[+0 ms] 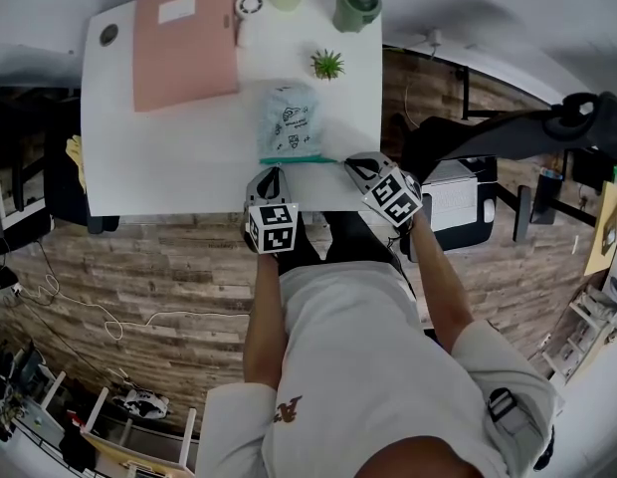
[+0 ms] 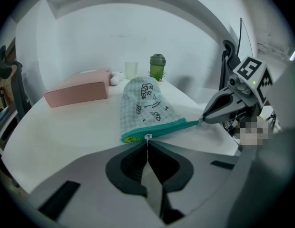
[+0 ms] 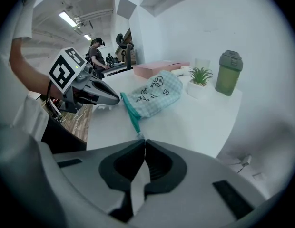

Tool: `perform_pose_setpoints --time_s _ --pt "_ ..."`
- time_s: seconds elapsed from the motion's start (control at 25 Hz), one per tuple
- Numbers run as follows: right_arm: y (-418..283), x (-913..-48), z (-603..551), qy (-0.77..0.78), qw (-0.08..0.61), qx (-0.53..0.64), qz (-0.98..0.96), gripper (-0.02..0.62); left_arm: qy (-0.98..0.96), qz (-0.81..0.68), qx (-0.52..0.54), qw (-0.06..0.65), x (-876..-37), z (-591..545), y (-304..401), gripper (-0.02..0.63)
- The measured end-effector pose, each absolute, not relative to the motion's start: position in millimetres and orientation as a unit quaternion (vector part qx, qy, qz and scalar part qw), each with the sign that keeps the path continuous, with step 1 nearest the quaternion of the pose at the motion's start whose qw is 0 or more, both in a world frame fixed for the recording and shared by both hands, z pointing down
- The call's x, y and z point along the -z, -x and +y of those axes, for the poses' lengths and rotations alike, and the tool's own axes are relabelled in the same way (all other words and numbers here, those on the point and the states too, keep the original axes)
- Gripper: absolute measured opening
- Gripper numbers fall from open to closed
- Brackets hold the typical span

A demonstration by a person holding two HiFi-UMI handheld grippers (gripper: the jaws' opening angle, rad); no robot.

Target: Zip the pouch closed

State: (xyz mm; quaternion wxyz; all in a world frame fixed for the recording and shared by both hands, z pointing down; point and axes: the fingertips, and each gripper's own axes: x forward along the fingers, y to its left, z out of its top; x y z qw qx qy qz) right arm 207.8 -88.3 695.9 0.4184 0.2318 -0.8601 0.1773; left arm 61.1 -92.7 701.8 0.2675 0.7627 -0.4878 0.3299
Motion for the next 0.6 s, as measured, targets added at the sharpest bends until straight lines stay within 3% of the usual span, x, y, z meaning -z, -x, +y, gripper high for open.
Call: perform_pose_setpoints --time_s 0.6 --pt "-211 -698 -92 -0.259 0.424 -0.184 -0.848 0.005 -0.762 -0.489 -0.338 0.257 -703 -101 -37 0.002"
